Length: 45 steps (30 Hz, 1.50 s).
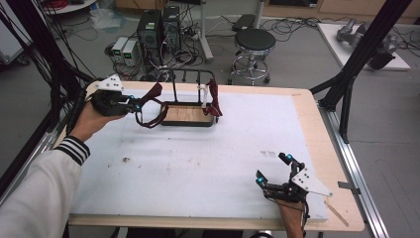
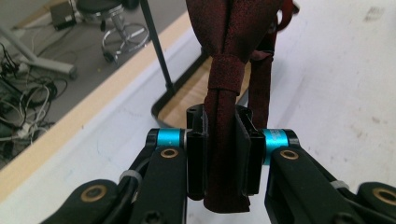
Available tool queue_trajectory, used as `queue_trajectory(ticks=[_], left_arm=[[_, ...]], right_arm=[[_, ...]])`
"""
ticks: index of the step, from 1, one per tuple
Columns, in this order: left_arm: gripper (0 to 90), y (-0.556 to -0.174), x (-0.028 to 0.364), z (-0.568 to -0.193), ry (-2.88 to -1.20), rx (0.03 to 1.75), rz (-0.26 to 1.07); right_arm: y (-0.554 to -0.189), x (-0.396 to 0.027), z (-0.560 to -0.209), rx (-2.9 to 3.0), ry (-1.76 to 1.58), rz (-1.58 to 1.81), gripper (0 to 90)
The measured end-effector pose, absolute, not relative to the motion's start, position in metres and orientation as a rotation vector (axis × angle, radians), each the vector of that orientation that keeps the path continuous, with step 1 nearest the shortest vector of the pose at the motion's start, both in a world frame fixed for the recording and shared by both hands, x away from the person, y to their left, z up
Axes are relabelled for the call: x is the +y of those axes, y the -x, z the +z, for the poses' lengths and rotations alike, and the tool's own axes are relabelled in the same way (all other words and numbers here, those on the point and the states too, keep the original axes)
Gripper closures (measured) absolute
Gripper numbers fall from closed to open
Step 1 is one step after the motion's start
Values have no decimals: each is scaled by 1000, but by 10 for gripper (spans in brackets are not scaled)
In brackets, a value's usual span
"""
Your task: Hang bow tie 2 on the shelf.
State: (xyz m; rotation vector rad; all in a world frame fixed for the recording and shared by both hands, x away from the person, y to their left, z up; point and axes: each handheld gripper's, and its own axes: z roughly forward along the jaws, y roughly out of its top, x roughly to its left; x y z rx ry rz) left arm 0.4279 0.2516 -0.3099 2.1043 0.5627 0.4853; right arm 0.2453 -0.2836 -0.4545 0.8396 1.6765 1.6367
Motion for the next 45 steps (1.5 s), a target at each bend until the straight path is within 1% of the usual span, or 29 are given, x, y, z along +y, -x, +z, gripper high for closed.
queue_trajectory(ticks=[3,15,30,33,45], left_arm=[[771,-430,249,-304,-2061,565,493],[771,-443,244,-290,-1995,596,539],[773,-452,246,-292,-1948,673,604],[773,-455,245,-293,-1925,697,582],[773,-466,241,-296,-1889,777,656]], right_arm=[[-245,-283,-455,1677,-838,1635,8],[-245,-283,-455,1675,-839,1635,7],[-245,-284,-455,1674,-835,1634,7],[-245,-283,-455,1674,-835,1634,8],[-245,-283,-455,1676,-839,1638,7]])
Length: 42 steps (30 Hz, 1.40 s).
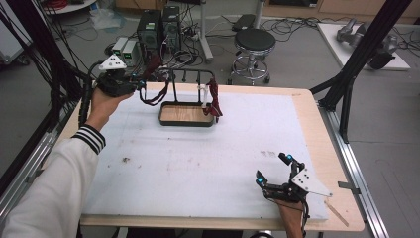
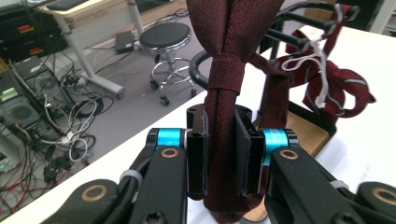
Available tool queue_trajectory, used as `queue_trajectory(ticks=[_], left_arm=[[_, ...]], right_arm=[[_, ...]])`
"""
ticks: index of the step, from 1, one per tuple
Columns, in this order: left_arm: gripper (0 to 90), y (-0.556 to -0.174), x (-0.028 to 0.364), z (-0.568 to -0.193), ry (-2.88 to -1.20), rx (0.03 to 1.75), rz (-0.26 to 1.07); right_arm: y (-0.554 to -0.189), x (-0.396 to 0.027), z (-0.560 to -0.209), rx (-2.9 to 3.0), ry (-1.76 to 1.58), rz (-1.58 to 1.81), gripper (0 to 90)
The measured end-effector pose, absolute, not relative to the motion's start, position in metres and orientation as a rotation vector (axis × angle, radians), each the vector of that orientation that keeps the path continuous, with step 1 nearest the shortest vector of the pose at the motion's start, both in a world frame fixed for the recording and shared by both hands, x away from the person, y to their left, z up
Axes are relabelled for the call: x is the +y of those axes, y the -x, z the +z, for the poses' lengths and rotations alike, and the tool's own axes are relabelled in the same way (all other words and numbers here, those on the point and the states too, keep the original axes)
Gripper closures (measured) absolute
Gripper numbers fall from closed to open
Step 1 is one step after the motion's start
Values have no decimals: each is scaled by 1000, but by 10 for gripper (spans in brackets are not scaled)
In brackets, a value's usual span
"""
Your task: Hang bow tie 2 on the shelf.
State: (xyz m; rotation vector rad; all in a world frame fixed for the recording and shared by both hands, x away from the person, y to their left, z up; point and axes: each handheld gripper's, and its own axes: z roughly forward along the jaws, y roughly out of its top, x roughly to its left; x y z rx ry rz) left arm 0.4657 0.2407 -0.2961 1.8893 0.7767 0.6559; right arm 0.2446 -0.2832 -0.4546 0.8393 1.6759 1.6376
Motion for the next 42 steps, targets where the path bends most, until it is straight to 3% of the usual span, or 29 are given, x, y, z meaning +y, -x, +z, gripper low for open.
queue_trajectory(ticks=[21,42], left_arm=[[773,-479,235,-326,-1726,947,731],[772,-476,246,-364,-1716,1016,726]], right_arm=[[-244,-283,-455,1671,-843,1643,7],[-244,-283,-455,1673,-843,1642,7]])
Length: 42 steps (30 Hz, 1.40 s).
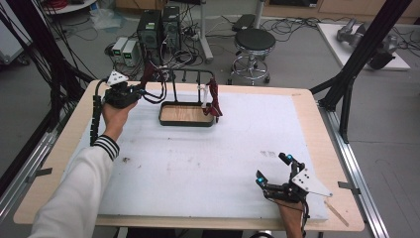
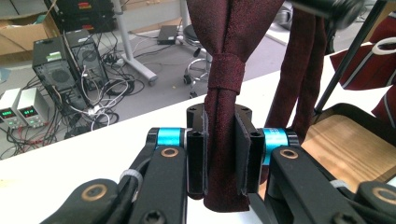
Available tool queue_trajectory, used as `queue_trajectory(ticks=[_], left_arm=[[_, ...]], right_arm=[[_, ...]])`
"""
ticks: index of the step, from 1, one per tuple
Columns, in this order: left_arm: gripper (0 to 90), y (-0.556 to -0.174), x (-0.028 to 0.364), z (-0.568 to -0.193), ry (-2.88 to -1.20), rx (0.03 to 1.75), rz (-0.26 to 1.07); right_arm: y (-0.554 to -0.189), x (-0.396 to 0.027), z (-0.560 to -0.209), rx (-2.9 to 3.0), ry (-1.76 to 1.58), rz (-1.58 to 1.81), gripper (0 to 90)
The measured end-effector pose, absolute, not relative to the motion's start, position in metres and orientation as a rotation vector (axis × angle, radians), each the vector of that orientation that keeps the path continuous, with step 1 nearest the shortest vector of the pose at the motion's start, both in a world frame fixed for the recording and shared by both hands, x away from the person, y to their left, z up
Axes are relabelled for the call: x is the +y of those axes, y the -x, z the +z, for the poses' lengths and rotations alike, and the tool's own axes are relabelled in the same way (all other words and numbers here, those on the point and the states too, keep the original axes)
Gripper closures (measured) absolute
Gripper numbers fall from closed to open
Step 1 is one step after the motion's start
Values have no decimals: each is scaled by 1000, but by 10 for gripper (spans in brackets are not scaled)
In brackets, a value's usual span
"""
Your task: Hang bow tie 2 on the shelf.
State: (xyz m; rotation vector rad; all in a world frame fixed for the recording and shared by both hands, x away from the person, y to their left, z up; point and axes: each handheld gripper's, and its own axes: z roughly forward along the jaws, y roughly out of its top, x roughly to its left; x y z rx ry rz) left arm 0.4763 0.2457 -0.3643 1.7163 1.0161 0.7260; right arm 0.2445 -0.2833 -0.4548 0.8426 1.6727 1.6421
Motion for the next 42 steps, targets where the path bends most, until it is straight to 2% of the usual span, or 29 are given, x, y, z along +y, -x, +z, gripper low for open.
queue_trajectory(ticks=[11,14,16,18,20,21,22,32,42], left_arm=[[768,-474,249,-371,-1724,1023,716],[734,-475,250,-371,-1720,1030,704],[641,-475,250,-372,-1718,1041,702],[457,-476,252,-373,-1699,1027,671],[195,-478,253,-374,-1689,1029,666],[117,-477,255,-374,-1687,1019,650],[85,-476,256,-374,-1680,1000,638],[74,-444,271,-361,-1592,823,626],[74,-368,291,-374,-1554,679,695]], right_arm=[[-244,-283,-455,1673,-840,1640,7],[-244,-283,-455,1670,-833,1634,8],[-244,-283,-455,1672,-833,1636,8],[-245,-283,-455,1670,-834,1637,7],[-244,-283,-455,1670,-833,1636,7],[-244,-283,-455,1671,-829,1631,7],[-244,-283,-455,1672,-835,1633,7],[-244,-283,-455,1667,-838,1641,7],[-244,-283,-455,1664,-823,1638,7]])
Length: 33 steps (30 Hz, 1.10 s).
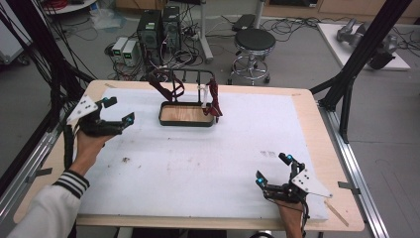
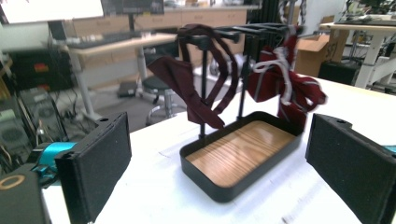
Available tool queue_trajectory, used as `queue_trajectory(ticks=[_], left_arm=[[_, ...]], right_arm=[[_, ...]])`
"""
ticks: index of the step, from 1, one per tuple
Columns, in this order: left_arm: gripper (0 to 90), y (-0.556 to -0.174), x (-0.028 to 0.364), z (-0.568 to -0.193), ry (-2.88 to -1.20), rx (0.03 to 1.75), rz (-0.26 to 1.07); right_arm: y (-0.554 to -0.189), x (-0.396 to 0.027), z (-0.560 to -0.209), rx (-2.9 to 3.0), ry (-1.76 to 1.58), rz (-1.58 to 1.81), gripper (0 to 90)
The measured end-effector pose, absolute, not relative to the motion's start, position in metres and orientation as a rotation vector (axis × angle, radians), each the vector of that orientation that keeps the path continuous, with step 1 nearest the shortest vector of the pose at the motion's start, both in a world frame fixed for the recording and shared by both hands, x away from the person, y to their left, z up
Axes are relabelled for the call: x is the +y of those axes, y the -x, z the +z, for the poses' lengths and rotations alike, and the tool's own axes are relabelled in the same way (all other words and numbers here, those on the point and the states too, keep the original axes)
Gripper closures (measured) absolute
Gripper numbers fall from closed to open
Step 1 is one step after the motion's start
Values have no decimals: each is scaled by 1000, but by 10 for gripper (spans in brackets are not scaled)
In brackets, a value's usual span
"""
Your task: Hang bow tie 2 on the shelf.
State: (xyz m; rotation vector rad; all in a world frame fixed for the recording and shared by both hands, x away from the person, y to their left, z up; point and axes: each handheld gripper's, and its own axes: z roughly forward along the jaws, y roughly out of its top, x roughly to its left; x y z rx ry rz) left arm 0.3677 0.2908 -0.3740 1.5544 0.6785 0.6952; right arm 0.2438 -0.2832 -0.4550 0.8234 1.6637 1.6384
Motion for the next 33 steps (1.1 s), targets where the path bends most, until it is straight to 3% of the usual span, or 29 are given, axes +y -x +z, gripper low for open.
queue_trajectory(ticks=[9,18,33], left_arm=[[74,-311,317,-411,-1505,680,660],[74,-282,322,-440,-1478,704,682],[75,-270,321,-455,-1401,702,691]], right_arm=[[-244,-284,-455,1659,-833,1646,7],[-243,-283,-455,1655,-820,1630,8],[-243,-283,-455,1657,-820,1630,7]])
